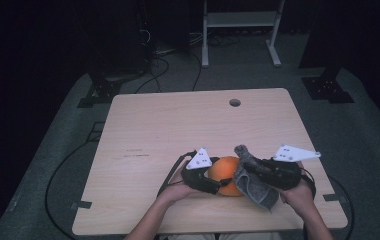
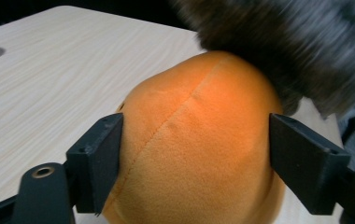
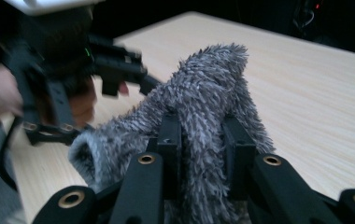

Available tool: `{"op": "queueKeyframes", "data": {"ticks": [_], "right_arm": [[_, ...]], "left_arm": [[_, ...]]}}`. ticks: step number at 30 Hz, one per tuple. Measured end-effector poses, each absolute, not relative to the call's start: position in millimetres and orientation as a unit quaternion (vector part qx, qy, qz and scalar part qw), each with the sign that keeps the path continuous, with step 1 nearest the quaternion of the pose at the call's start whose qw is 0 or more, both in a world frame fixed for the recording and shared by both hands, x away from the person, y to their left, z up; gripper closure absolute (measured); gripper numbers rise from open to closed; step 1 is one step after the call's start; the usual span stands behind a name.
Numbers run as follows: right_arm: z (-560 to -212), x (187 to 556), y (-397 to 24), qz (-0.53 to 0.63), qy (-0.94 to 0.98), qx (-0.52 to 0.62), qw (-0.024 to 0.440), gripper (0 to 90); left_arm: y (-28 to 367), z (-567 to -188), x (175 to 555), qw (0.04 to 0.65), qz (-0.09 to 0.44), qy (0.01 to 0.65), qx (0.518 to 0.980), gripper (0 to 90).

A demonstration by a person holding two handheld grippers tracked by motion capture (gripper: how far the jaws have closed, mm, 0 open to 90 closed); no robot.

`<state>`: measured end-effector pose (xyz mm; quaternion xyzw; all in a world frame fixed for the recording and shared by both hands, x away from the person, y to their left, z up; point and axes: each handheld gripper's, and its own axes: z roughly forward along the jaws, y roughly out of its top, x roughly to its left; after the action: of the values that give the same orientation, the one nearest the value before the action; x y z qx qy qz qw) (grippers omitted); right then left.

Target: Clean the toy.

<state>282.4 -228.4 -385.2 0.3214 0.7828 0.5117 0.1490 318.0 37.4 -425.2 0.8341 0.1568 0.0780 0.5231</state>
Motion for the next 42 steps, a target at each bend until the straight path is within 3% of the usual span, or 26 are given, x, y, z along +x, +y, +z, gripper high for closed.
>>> {"op": "queueKeyframes", "data": {"ticks": [3,5,7,11,14,16,18,21,27,30,32,42], "right_arm": [[-396,286,-224,0.491,0.795,0.323,0.152,71.7],[-408,289,-234,0.502,0.789,0.332,0.125,71.5],[-411,291,-243,0.511,0.783,0.338,0.106,71.5],[-414,293,-251,0.512,0.78,0.344,0.105,71.6],[-416,294,-254,0.513,0.778,0.348,0.103,71.4],[-416,293,-254,0.51,0.779,0.349,0.106,71.4],[-414,292,-255,0.505,0.777,0.358,0.113,71.8],[-406,289,-257,0.512,0.767,0.364,0.131,72.5],[-401,291,-249,0.527,0.76,0.359,0.129,72.8],[-413,297,-240,0.506,0.773,0.361,0.126,72.8],[-422,302,-235,0.491,0.781,0.366,0.125,73.7],[-387,286,-211,0.534,0.779,0.3,0.139,73.4]], "left_arm": [[41,-424,317,0.52,0.049,0.128,0.843,20.0],[50,-424,318,0.535,0.027,0.091,0.84,19.9],[55,-425,322,0.552,0.013,0.097,0.828,17.1],[52,-433,331,0.52,0.037,0.134,0.843,7.1],[44,-443,335,0.518,0.012,0.141,0.844,5.4],[40,-445,332,0.525,0.007,0.131,0.841,10.3],[37,-442,328,0.539,0.018,0.132,0.832,23.0],[37,-427,322,0.554,0.032,0.129,0.822,29.4],[42,-400,313,0.541,0.072,0.123,0.829,30.4],[39,-406,314,0.488,0.104,0.132,0.856,30.8],[40,-411,317,0.502,0.094,0.148,0.847,30.9],[34,-412,314,0.506,0.111,0.172,0.838,25.8]]}}
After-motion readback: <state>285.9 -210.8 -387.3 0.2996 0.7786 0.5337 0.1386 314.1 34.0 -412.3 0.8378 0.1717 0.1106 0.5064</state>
